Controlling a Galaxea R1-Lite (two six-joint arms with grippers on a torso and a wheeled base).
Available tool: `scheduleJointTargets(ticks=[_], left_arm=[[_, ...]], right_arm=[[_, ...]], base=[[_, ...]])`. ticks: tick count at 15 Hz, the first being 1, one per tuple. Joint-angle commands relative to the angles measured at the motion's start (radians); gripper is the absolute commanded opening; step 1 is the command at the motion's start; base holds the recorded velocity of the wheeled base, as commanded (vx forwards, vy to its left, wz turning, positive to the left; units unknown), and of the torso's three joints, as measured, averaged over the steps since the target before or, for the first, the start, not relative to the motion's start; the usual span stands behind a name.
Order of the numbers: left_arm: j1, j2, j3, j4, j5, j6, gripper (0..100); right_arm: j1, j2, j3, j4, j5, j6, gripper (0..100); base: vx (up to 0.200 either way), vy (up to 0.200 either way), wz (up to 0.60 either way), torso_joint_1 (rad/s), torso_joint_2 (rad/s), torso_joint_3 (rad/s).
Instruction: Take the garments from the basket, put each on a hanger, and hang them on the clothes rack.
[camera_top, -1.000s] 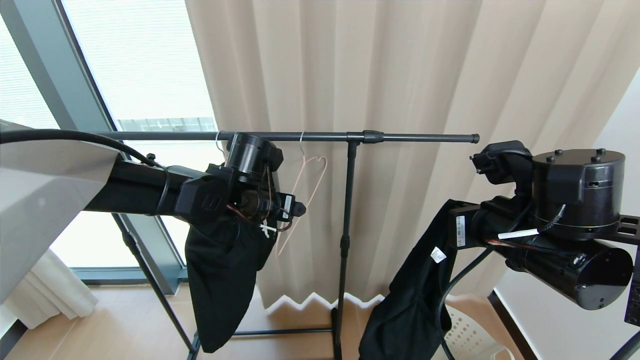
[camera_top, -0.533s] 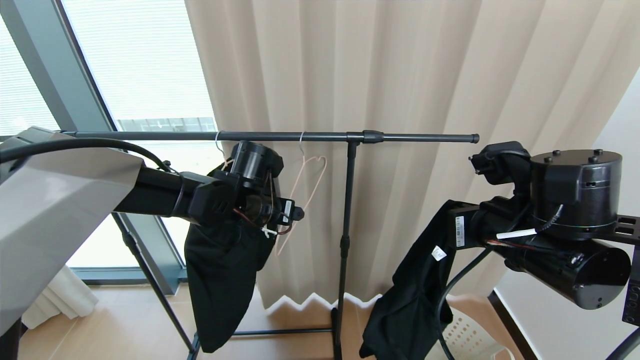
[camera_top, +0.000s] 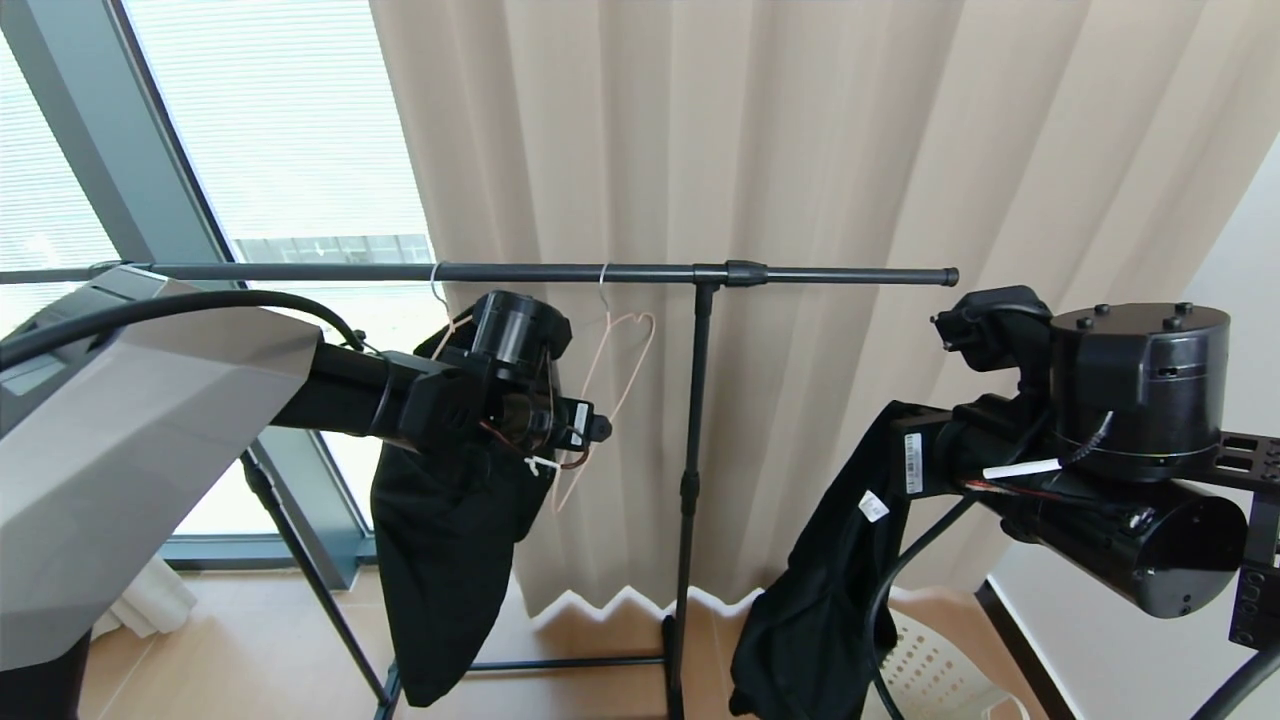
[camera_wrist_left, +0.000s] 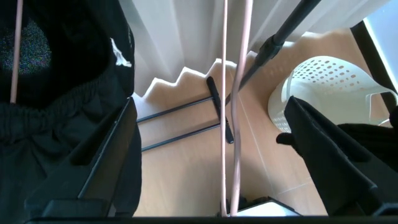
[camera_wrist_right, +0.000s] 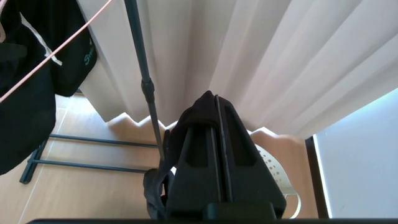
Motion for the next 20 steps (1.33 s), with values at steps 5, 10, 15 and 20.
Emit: scheduleJointTargets(ticks=[5, 10, 15, 20], left_arm=[[0.0, 0.05, -0.044, -0.049, -0.004, -0.001, 100], [0.003, 0.11, -0.084, -0.116, -0.005, 0.001, 100], [0.009, 0.116, -0.099, -0.136, -0.004, 0.001, 0], [0.009, 0.11, -0.101, -0.138, -0.004, 0.001, 0]], right_arm=[[0.001, 0.006, 0.0, -0.001, 0.0, 0.0, 0], [0.001, 0.006, 0.0, -0.001, 0.0, 0.0, 0], [0.001, 0.008, 0.001, -0.002, 0.0, 0.0, 0], [0.001, 0.008, 0.001, -0.001, 0.0, 0.0, 0]], base=[[0.0, 0.0, 0.0, 0.0, 0.0, 0.0], [0.0, 0.0, 0.0, 0.0, 0.0, 0.0], [0.0, 0.0, 0.0, 0.0, 0.0, 0.0], [0.0, 0.0, 0.0, 0.0, 0.0, 0.0]])
